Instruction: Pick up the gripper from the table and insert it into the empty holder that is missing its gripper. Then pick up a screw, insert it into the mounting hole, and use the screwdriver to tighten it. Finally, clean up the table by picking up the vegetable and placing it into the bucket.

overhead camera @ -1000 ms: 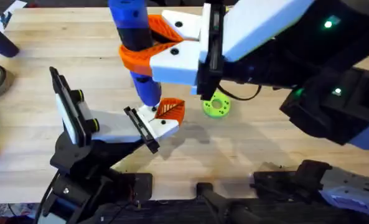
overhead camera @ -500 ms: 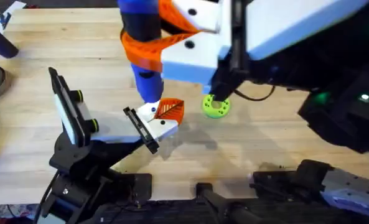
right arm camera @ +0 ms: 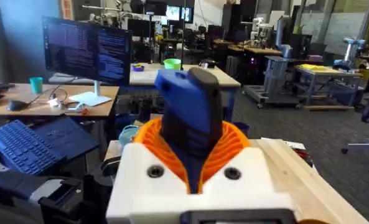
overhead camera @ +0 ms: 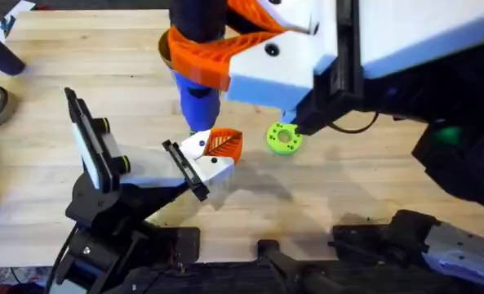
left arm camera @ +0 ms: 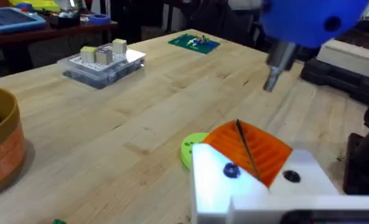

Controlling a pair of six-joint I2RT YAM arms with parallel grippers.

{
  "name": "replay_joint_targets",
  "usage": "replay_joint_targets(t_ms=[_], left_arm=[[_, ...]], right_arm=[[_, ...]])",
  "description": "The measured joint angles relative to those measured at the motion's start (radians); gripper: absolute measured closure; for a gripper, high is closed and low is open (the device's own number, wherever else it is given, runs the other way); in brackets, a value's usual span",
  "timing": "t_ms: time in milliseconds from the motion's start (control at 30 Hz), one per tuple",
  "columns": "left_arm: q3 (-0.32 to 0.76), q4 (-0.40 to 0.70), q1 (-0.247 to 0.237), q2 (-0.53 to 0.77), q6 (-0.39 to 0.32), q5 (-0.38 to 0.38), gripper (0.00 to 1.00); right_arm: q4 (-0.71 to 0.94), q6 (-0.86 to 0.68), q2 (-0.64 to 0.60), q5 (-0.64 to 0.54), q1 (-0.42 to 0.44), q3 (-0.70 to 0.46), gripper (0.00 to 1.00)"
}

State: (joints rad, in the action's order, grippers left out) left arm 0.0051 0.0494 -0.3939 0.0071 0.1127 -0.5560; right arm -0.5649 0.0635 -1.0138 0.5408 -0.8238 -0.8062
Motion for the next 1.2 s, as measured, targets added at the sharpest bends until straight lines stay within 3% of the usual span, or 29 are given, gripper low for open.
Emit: replay_joint_targets(t_ms=[500,1200], left_arm=[[0.0,0.0,0.0,0.0,0.0,0.0,0.991],[0.0,0.0,0.0,0.0,0.0,0.0,0.991]], right_arm=[[0.057,0.0,-0.003,0.001,0.0,0.0,0.951],[0.034,0.041,-0.103,0.003,0.0,0.0,0.949]])
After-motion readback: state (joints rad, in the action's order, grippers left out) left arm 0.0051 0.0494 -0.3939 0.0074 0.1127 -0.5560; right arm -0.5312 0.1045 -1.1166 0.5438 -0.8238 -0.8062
